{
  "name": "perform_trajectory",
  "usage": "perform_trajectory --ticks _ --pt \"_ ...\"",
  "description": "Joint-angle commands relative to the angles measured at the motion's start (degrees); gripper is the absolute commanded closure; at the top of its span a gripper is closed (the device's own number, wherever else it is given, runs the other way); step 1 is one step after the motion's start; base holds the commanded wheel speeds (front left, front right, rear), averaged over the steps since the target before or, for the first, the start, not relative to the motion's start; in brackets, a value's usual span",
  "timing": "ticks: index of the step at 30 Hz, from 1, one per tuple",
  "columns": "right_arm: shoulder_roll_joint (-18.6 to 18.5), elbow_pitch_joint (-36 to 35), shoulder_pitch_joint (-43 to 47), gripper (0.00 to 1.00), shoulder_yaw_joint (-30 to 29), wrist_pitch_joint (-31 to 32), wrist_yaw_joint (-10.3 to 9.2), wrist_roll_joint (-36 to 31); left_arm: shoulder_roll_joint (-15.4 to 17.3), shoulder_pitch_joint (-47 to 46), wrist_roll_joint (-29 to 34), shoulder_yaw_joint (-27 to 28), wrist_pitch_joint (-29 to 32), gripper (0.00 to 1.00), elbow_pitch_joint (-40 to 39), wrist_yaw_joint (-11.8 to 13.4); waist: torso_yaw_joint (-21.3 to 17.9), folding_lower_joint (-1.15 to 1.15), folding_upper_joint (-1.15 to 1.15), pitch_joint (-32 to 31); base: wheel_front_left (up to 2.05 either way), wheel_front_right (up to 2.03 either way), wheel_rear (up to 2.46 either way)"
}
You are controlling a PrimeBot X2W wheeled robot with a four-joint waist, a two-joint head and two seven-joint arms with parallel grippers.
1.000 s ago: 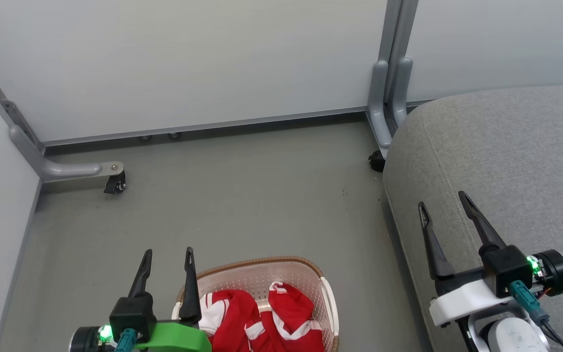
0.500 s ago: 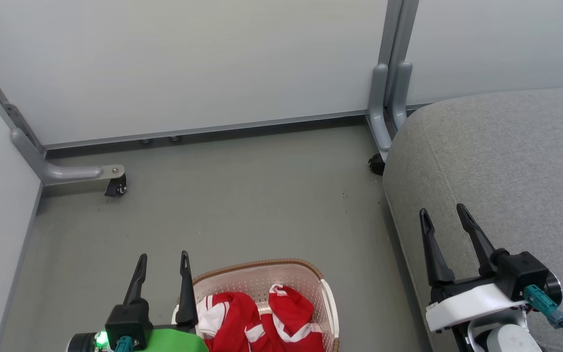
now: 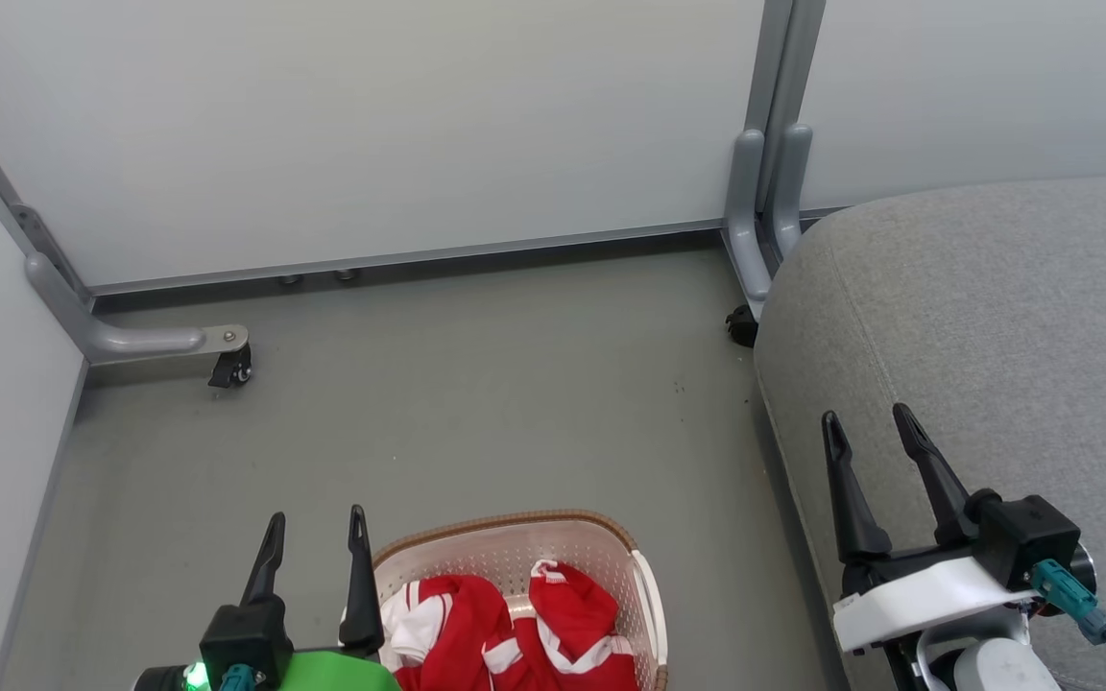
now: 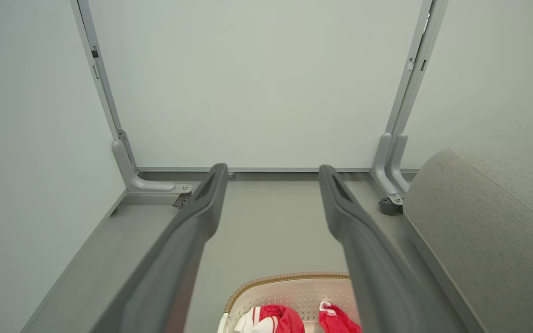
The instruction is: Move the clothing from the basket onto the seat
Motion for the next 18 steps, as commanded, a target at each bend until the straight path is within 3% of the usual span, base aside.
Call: perform_trajectory --ticks 1,13,18 --pt "-0.09 0.06 0.83 0.00 0.15 -0.20 0.00 0.27 0.11 0.77 -0.67 0.07 -0.06 0.00 0.15 -0.36 0.04 0.00 0.00 0.04 0.00 0.00 0.00" --pt "-0.08 -0.70 -0.85 0.00 0.31 -0.20 0.00 -0.53 0.14 -2.04 3.21 -2.30 -0.06 0.00 10.09 -2.09 -2.15 0.00 0.00 5.46 0.00 0.00 0.00" --pt "-0.16 -2.85 -4.44 0.00 0.56 -0.20 0.00 -0.17 0.95 -9.45 8.48 -4.12 -0.04 0.00 19.19 -3.74 -4.04 0.00 0.00 15.89 0.00 0.00 0.00"
